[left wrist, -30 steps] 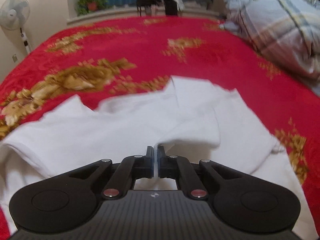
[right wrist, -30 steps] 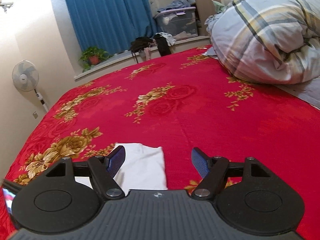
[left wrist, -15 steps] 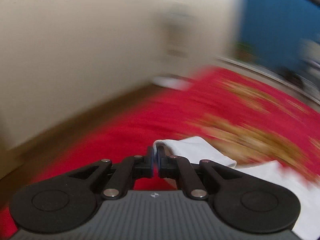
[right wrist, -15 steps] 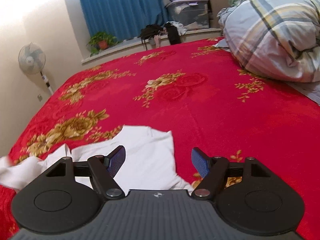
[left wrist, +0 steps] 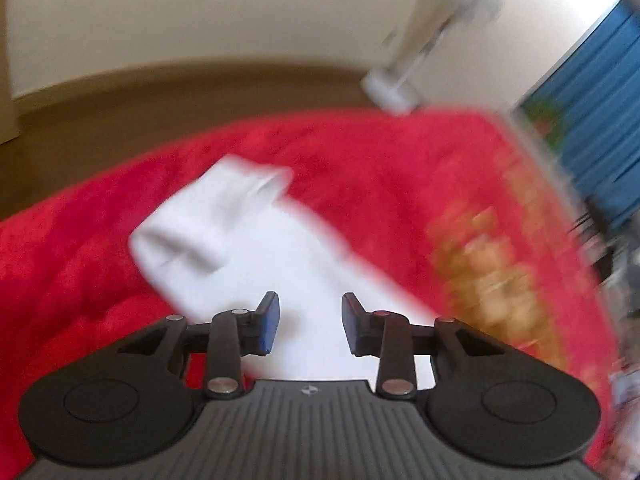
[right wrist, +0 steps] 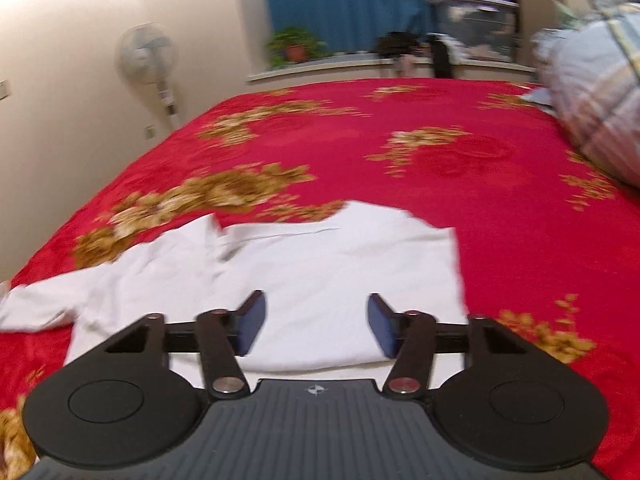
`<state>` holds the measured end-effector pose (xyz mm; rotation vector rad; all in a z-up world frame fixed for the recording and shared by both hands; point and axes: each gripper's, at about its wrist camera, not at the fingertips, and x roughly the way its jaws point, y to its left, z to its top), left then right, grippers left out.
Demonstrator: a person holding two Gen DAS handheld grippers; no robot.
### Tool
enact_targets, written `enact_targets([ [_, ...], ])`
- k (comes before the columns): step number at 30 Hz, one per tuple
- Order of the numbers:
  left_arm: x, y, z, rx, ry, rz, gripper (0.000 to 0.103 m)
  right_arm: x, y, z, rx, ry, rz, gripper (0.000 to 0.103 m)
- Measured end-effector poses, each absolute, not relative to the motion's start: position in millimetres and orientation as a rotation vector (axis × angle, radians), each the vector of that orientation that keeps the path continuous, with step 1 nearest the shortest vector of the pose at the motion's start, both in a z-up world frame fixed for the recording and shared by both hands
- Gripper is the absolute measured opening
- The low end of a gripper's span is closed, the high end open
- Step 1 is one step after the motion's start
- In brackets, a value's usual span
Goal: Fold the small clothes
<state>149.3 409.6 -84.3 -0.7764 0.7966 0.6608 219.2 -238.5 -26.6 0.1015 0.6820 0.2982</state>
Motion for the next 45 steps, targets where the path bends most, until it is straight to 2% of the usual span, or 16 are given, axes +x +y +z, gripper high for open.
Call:
enact_targets([
  [1, 146.7, 417.1, -94.4, -0.777, 0.826, 0.708, 0.030, 216.0, -232.4, -26.7, 0.090, 0.674, 0.325, 0.049],
  [2, 140.1, 424.1, -98.1, -0.797, 0.797, 0.725, 0.016, 212.5, -226.7, -27.0, 0.076, 0.664, 0.351, 0.049],
  [3, 134.8, 432.9, -94.6, -0.793, 0.763, 0.764, 0.014, 207.9, -220.0, -27.2, 0.059, 0.652, 0.381, 0.049],
  [5, 122.1, 441.6, -73.1, -0.628, 0.676, 0.994, 0.022, 201.3, -208.0, -28.2, 0.027, 0.636, 0.434, 0.049],
  [8, 94.8, 458.8, -54.4, -0.615, 0.551, 1.105, 0.023, 191.4, -187.5, -31.8, -0.058, 0.618, 0.498, 0.049],
  [12, 85.7, 458.3, -53.2, -0.732, 0.586, 0.934, 0.023, 189.1, -160.3, -38.1, -0.117, 0.620, 0.552, 0.051],
  [16, 96.7, 439.1, -36.5, -0.773, 0.591, 0.881, 0.023, 198.9, -117.9, -50.2, -0.183, 0.614, 0.595, 0.063],
  [18, 100.6, 421.5, -20.4, -0.794, 0.563, 0.804, 0.026, 207.9, -89.4, -60.8, -0.254, 0.596, 0.623, 0.066],
  [23, 126.3, 361.6, 18.3, -0.705, 0.512, 0.614, 0.039, 225.4, -21.1, -94.8, -0.469, 0.611, 0.683, 0.065],
  [24, 141.4, 354.4, 22.9, -0.680, 0.509, 0.590, 0.039, 227.6, -11.6, -100.3, -0.512, 0.614, 0.698, 0.058],
  [25, 145.7, 343.1, 28.2, -0.651, 0.507, 0.566, 0.039, 230.3, -4.8, -104.3, -0.548, 0.614, 0.702, 0.034],
  [27, 148.7, 335.0, 32.0, -0.608, 0.506, 0.530, 0.039, 237.2, -4.4, -101.4, -0.557, 0.624, 0.700, 0.008],
  [32, 169.0, 309.7, 32.4, -0.552, 0.512, 0.464, 0.039, 268.7, -100.7, -35.2, -0.194, 0.558, 0.515, 0.007],
  [37, 168.2, 311.8, 26.0, -0.503, 0.537, 0.434, 0.039, 286.1, -307.1, 10.8, 0.141, 0.420, 0.124, 0.007],
  [40, 173.6, 308.9, 17.2, -0.488, 0.562, 0.406, 0.039, 280.7, -441.9, -5.3, 0.333, 0.395, -0.226, 0.008],
  [45, 181.8, 286.2, 0.6, -0.473, 0.624, 0.357, 0.039, 261.2, -589.9, -94.1, 0.677, 0.578, -0.590, 0.019],
])
